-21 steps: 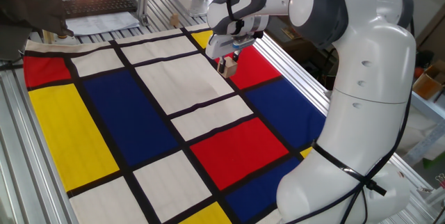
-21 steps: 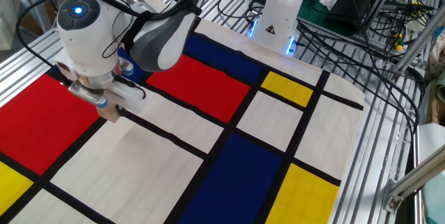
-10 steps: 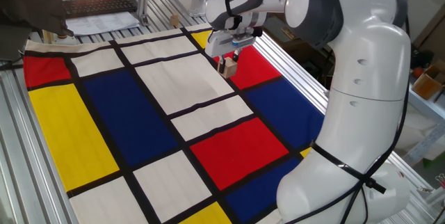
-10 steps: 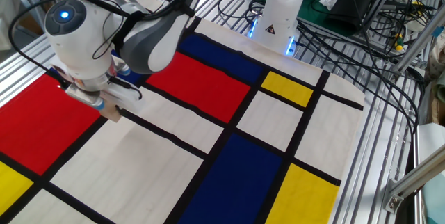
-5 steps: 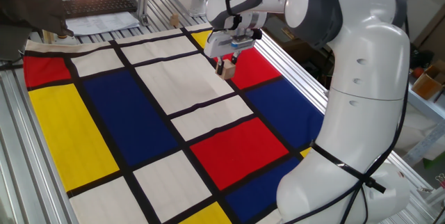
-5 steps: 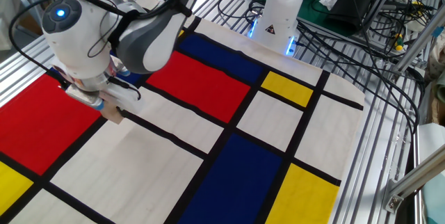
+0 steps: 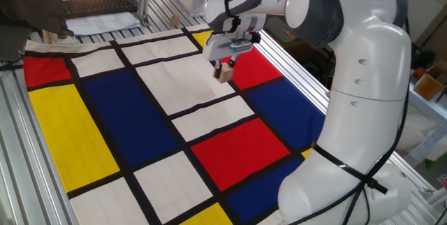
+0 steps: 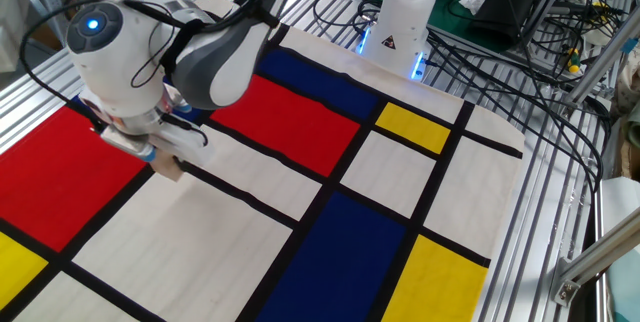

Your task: Pick up the small block on the left and move it to the right

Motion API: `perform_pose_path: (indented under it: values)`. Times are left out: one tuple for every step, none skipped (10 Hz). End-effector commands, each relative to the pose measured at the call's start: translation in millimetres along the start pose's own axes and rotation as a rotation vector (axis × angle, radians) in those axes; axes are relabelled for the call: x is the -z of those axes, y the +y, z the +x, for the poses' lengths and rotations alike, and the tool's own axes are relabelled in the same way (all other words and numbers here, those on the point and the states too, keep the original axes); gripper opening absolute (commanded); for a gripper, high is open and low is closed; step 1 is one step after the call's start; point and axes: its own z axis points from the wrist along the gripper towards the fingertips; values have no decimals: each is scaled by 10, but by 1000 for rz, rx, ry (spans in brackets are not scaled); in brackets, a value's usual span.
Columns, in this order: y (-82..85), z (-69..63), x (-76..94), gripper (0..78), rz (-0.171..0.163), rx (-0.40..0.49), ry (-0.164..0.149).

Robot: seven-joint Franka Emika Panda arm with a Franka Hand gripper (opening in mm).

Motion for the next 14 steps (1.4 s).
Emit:
perform_pose_path:
  values:
    - [353,-87,9,12,2,-9,-6]
    - [474,-111,19,12,3,-20,-2]
    - [640,-135,37,12,2,-33,1]
    - [852,-131,68,12,2,-42,0]
    - [1015,-77,42,12,-3,-61,-17]
    - [1181,20,-25,12,-8,-80,-39]
    - [1337,129,-71,12,-13,-95,-45]
    - [1499,247,-77,12,-14,-109,-41]
    - [1643,343,-64,12,-15,-122,-36]
    - [1759,413,-56,12,-17,-133,-32]
    - [1838,472,-59,12,-24,-141,-33]
    - [1882,527,-80,12,-22,-144,-38]
    - [1909,583,-120,12,-21,-144,-42]
    - [1913,589,-127,12,-21,-143,-43]
